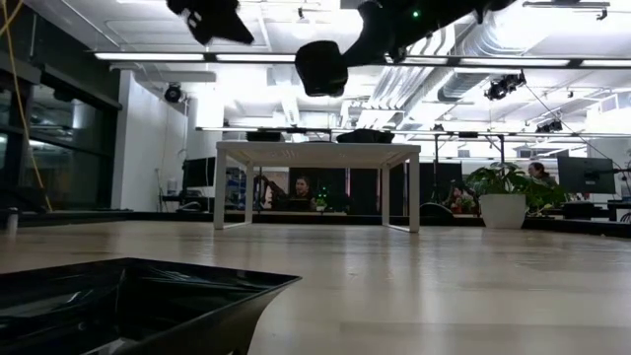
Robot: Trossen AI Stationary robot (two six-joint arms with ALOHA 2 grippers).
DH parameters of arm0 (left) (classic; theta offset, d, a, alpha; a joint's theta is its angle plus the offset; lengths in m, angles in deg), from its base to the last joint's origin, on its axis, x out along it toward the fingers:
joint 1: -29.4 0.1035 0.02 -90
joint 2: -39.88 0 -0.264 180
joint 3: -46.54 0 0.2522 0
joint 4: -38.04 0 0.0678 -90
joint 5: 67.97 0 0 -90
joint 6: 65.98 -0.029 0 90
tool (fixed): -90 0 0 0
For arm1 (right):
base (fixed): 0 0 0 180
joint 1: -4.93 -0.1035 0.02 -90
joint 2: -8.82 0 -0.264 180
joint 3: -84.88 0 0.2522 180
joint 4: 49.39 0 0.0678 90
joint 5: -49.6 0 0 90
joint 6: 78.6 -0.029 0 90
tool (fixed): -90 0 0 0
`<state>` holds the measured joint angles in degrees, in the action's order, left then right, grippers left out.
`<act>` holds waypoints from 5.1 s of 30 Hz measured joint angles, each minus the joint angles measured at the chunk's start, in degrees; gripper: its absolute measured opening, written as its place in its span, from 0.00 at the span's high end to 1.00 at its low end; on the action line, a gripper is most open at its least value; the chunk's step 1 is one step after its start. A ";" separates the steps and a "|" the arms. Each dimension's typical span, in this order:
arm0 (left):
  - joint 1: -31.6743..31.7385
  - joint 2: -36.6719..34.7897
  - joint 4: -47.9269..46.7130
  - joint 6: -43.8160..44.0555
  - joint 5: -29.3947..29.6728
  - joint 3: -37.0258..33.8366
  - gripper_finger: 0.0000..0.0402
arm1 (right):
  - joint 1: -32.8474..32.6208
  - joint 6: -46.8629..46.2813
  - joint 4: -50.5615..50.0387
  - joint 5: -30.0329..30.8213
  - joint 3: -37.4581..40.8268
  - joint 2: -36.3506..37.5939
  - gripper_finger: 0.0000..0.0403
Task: Pick & Place Mini shaped plates
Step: Stack the black leaf-shaped plate on top of the black leaf-shaped plate on the shelf, then stack the black square plate on top of the black square plate on the shelf
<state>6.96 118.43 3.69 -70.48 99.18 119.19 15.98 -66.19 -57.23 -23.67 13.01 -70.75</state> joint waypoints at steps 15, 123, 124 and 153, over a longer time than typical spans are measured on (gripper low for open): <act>13.06 -0.66 2.83 -8.98 -13.56 0.00 0.51 | 9.45 7.07 2.07 -0.76 -0.84 0.04 1.00; 17.17 -27.09 -18.55 1.38 9.34 0.00 0.51 | 15.19 -89.39 -40.15 -0.37 -36.57 -27.58 1.00; 17.18 -27.09 -18.55 1.36 9.35 0.00 0.51 | 15.19 -89.02 -40.16 -0.34 -36.57 -27.58 1.00; 17.17 -27.11 -20.29 1.32 8.79 0.00 0.51 | 14.27 -75.69 -40.28 -4.86 -36.57 -24.03 0.70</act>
<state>24.14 91.32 -16.60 -69.16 107.97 119.19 30.25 -141.88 -97.51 -28.53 -23.56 -94.78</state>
